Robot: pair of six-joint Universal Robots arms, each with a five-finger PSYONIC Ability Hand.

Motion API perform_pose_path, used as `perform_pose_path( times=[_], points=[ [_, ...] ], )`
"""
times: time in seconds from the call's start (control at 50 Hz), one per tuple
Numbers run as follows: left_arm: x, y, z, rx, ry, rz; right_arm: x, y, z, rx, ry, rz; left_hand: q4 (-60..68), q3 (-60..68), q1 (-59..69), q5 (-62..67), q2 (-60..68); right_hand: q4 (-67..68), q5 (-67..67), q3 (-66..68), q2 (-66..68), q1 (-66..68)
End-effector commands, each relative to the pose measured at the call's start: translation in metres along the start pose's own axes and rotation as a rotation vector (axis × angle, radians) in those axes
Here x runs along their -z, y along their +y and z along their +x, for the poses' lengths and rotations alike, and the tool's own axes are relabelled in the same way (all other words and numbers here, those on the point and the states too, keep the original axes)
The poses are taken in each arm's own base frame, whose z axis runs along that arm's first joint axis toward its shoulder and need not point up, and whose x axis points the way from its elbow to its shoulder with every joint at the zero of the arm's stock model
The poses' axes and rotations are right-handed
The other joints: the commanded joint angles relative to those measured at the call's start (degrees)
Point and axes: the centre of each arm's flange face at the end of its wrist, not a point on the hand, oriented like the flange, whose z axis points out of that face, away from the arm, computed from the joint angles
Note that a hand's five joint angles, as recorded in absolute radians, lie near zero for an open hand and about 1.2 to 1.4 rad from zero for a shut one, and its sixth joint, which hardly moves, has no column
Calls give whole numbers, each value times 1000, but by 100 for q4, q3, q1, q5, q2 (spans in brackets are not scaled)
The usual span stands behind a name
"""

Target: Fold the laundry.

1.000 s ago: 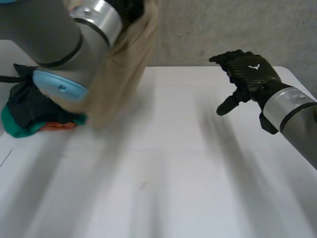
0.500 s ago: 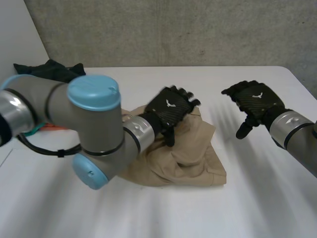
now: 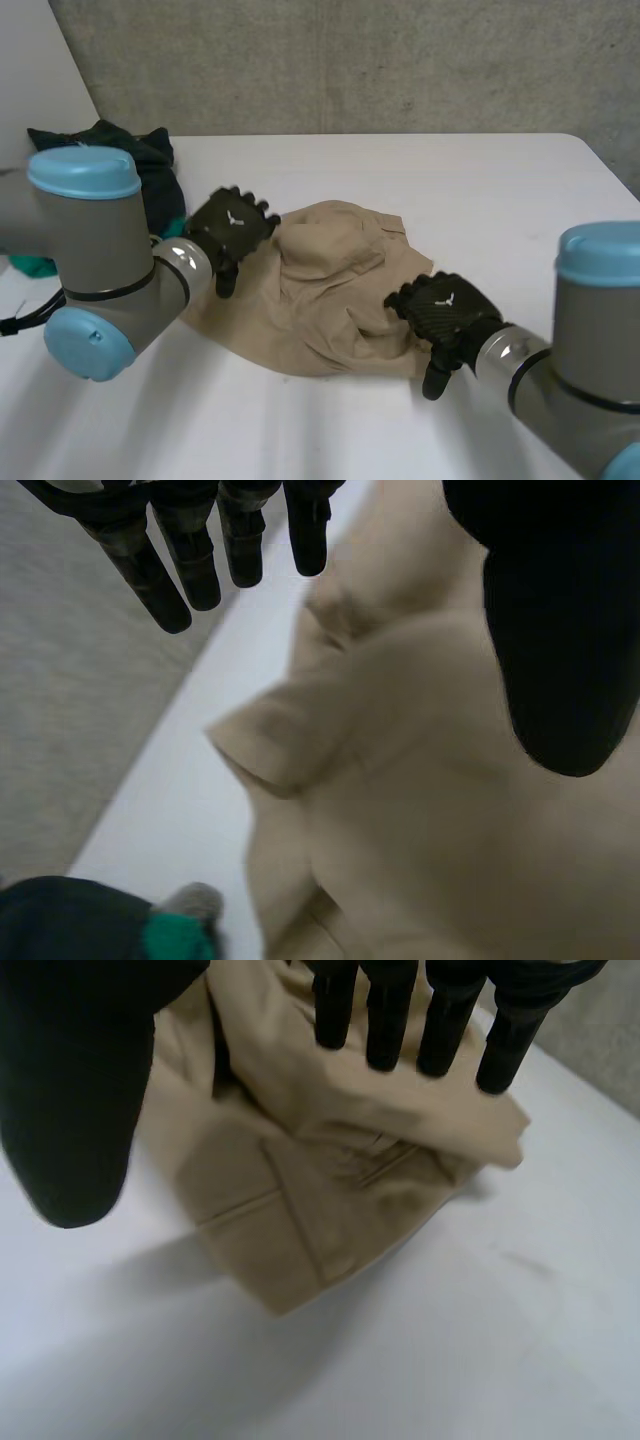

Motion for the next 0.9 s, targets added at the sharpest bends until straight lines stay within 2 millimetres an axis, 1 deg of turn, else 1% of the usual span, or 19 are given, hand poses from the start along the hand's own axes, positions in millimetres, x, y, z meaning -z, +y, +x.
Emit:
perform_pose_path(
  times=[0.02, 0.08, 0.1, 0.16, 0.24, 0.26, 0.32, 0.34, 0.4, 0.42, 0.46, 0.48, 0.54, 0.62, 0.7, 0.72, 0.76, 0.78, 0.9],
  points=[
    [-21, 27, 15, -48, 87, -47, -26, 15, -3, -40, 48, 22, -145, -213, -125, -289, -195, 1854, 1814, 1810, 1800, 1837],
    [-25, 31, 22, -53, 106, -57, -34, 12, 1, -42, 75, 57, 1838, 1770, 1857, 1693, 1787, 4694, 4654, 4651, 4641, 4678],
    [-24, 27, 27, -64, 116, -49, -35, 8, 5, -40, 93, 77, 3659, 3592, 3679, 3515, 3609, 6104, 6064, 6060, 6050, 6087],
    [-19, 17, 29, -83, 121, -31, -31, -3, 13, -44, 136, 118, 6762, 6695, 6782, 6618, 6712, 6118, 6078, 6075, 6065, 6102],
    [-2, -12, 16, -96, 73, 17, -11, -38, 31, -34, 204, 249, 6855, 6787, 6875, 6711, 6805, 6118, 6078, 6075, 6065, 6102],
    [8, -27, 4, -84, 28, 44, 0, -54, 38, -24, 226, 306, 6855, 6787, 6875, 6711, 6805, 6118, 6078, 6075, 6065, 6102],
    [27, -52, -16, -30, -54, 98, 17, -82, 47, -1, 262, 405, 6855, 6787, 6875, 6711, 6805, 6118, 6078, 6075, 6065, 6102],
    [45, -71, -30, 25, -107, 152, 30, -102, 55, 9, 287, 472, 6855, 6787, 6875, 6711, 6805, 6118, 6078, 6075, 6065, 6102],
    [76, -102, -53, 120, -186, 257, 51, -128, 66, 18, 317, 546, 6855, 6787, 6875, 6711, 6805, 6118, 6078, 6075, 6065, 6102],
    [99, -120, -67, 185, -223, 334, 66, -144, 73, 20, 331, 592, 6855, 6787, 6875, 6711, 6805, 6118, 6078, 6075, 6065, 6102],
    [120, -137, -77, 229, -245, 407, 81, -160, 80, 22, 342, 634, 6855, 6787, 6875, 6711, 6805, 6118, 6078, 6075, 6065, 6102],
    [140, -153, -87, 266, -259, 487, 95, -174, 85, 22, 345, 666, 6855, 6787, 6875, 6711, 6805, 6118, 6078, 6075, 6065, 6102],
    [151, -163, -93, 306, -239, 548, 108, -190, 93, 13, 343, 698, 6855, 6787, 6875, 6711, 6805, 6118, 6078, 6075, 6065, 6102],
    [143, -166, -99, 343, -219, 560, 99, -200, 104, -19, 321, 695, 6855, 6787, 6875, 6711, 6805, 6118, 6078, 6075, 6065, 6102],
    [112, -155, -98, 359, -215, 492, 69, -198, 109, -49, 296, 657, 6855, 6787, 6875, 6711, 6805, 6118, 6078, 6075, 6065, 6102],
    [95, -147, -95, 367, -210, 449, 53, -194, 108, -55, 280, 629, 6855, 6787, 6875, 6711, 6805, 6118, 6078, 6075, 6065, 6102],
    [76, -136, -91, 380, -200, 401, 33, -186, 107, -62, 272, 586, 6855, 6787, 6875, 6711, 6805, 6118, 6078, 6075, 6065, 6102],
    [57, -124, -85, 387, -189, 353, 21, -180, 106, -68, 268, 557, 6855, 6787, 6875, 6711, 6805, 6118, 6078, 6075, 6065, 6102],
    [-1, -77, -48, 422, -96, 168, -34, -144, 92, -84, 238, 422, 6855, 6787, 6875, 6711, 6805, 6118, 6078, 6075, 6065, 6102]
  ],
)
